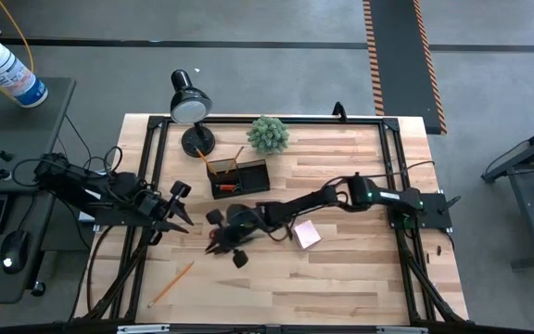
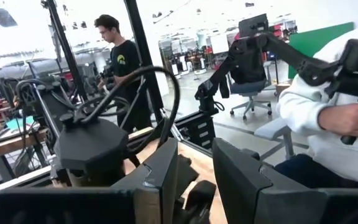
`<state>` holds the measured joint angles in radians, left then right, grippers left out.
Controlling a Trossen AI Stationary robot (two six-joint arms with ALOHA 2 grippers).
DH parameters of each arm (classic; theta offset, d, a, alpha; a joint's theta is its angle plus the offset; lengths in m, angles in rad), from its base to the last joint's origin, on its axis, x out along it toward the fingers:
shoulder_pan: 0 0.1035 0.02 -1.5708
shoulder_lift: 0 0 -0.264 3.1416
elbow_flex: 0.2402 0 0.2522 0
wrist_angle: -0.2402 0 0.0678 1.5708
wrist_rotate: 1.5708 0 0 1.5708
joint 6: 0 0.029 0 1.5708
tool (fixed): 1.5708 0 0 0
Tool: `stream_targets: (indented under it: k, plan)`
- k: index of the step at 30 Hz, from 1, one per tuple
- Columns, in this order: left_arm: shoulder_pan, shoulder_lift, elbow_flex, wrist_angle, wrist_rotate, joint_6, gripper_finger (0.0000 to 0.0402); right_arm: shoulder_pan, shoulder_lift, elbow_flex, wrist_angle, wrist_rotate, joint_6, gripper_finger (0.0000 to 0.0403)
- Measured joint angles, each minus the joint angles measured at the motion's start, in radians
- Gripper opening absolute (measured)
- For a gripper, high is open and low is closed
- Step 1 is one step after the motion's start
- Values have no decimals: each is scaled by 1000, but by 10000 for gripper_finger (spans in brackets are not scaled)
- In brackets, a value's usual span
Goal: Pick and place office supplies into organizer
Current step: Put the pencil into the desktop organizer
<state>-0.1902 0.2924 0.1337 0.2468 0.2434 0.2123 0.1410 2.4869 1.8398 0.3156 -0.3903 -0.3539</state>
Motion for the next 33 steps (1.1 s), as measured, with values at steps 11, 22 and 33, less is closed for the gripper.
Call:
stream_targets:
  k: [11,22,33]
  plan:
    - [0,0,0,-12,33,-11,90,0,189,367,-286,11,2,141]
    - [0,0,14,-15,34,-10,90,-2,225,405,-270,44,146,184]
    - [0,0,24,-52,33,17,90,1,202,402,-458,41,193,172]
